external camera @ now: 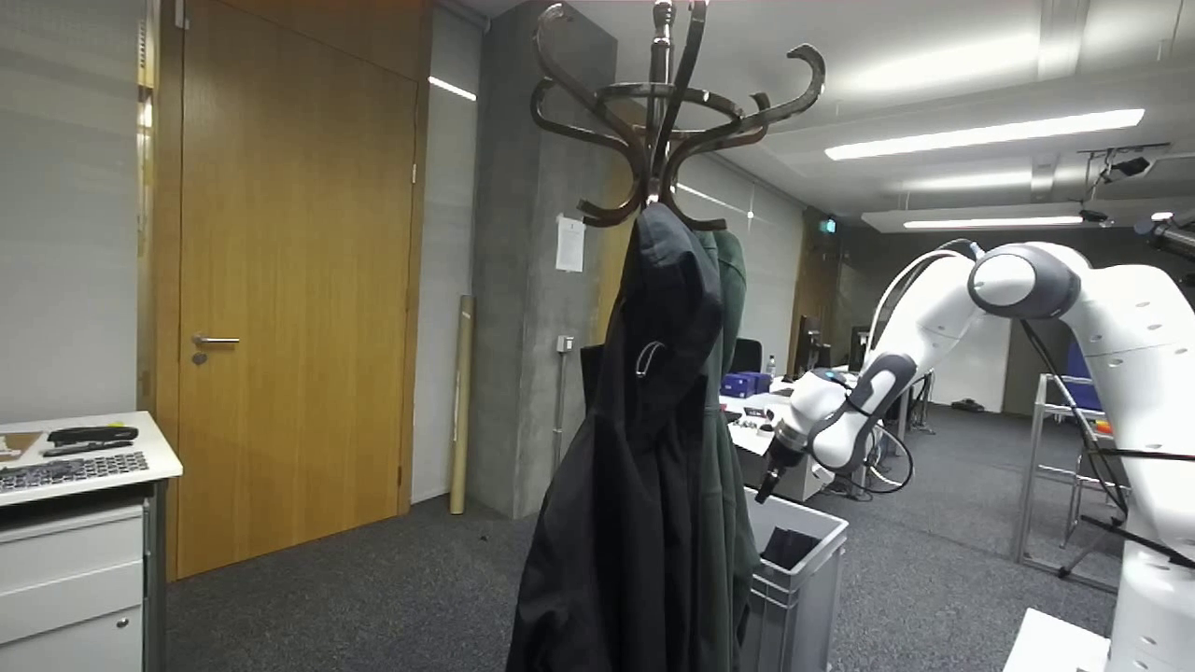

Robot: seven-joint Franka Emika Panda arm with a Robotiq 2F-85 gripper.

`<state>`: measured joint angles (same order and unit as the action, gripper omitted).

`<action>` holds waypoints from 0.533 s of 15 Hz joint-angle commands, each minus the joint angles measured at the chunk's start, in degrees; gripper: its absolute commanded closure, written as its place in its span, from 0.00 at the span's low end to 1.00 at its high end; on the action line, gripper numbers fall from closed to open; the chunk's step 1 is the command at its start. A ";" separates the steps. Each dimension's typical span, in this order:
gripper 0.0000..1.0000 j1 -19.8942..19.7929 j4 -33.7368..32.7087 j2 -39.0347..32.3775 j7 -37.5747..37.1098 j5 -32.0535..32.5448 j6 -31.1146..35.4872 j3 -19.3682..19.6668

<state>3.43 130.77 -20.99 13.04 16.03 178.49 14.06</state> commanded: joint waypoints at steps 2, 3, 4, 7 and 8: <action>0.00 2.77 5.98 7.81 -0.32 1.52 -6.62 2.05; 0.00 3.07 7.00 9.20 -0.25 1.77 -8.35 2.23; 0.00 3.78 7.94 10.63 -0.83 2.51 -10.12 3.14; 0.00 -0.33 10.74 15.26 -1.29 4.19 -14.59 -0.35; 0.00 -1.10 11.75 16.72 -1.26 4.05 -15.72 -0.79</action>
<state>5.05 137.69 -11.44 12.86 18.23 166.71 15.11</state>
